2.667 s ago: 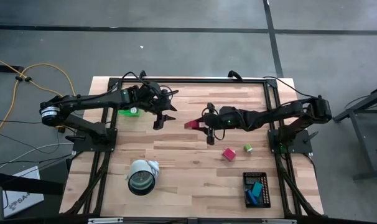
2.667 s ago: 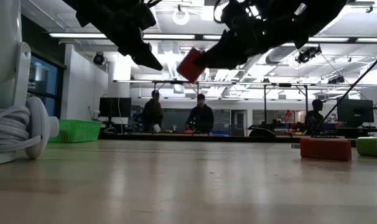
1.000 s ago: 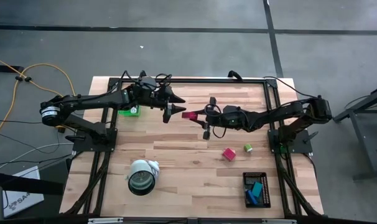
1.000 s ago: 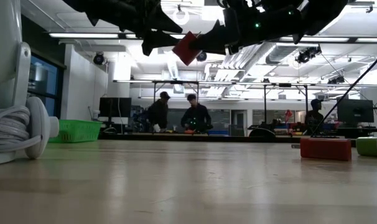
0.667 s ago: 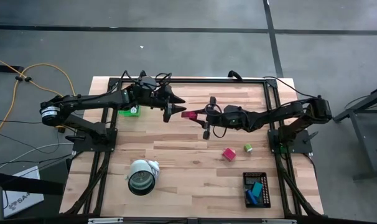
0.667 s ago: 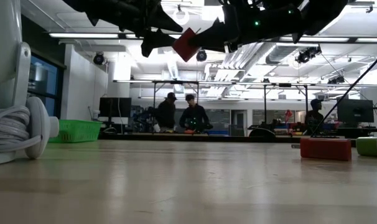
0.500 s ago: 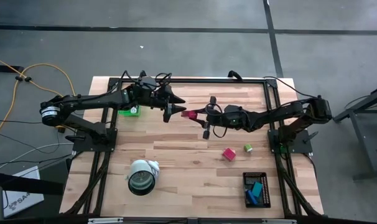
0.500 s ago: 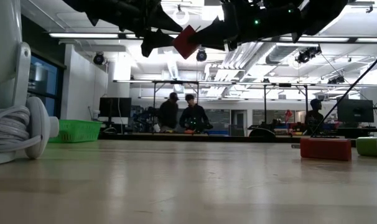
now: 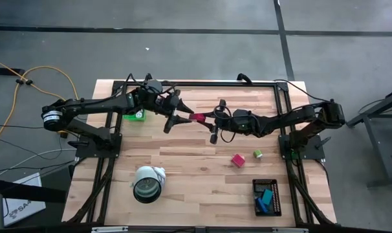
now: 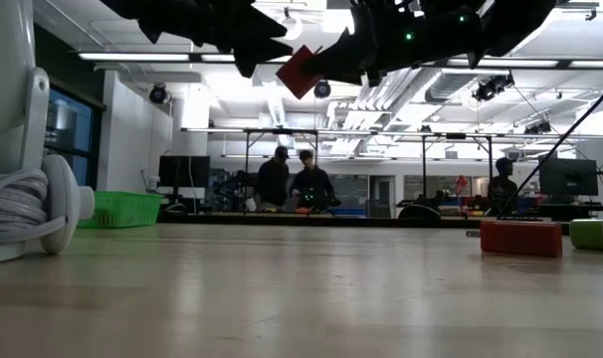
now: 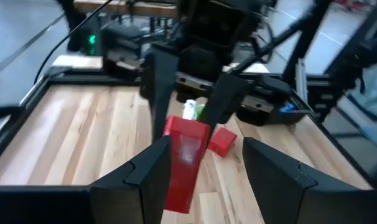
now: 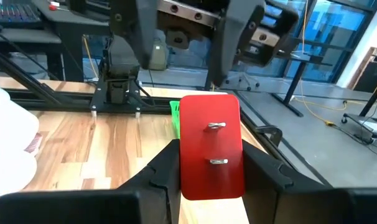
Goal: Pick & Place Office items
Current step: Put the top red charger adapter into the green bin
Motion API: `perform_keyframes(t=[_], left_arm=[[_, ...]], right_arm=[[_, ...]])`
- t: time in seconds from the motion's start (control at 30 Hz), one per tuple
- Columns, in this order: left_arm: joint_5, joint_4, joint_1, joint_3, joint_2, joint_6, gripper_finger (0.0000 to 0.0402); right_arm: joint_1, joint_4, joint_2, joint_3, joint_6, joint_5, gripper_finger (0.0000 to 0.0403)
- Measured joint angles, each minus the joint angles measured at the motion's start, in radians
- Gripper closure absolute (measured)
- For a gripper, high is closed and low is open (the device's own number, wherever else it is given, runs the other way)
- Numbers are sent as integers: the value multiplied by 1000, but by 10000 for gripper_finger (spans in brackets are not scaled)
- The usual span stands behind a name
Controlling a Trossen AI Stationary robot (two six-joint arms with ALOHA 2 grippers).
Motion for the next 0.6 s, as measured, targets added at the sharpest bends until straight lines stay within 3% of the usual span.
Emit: perform_keyframes(t=[0.23, 0.6], left_arm=[[27, 0, -19, 0, 0, 152, 216], [18, 4, -24, 1, 0, 161, 216]], right_arm=[[3, -3, -7, 0, 5, 0, 293], [59, -23, -67, 1, -3, 18, 293]])
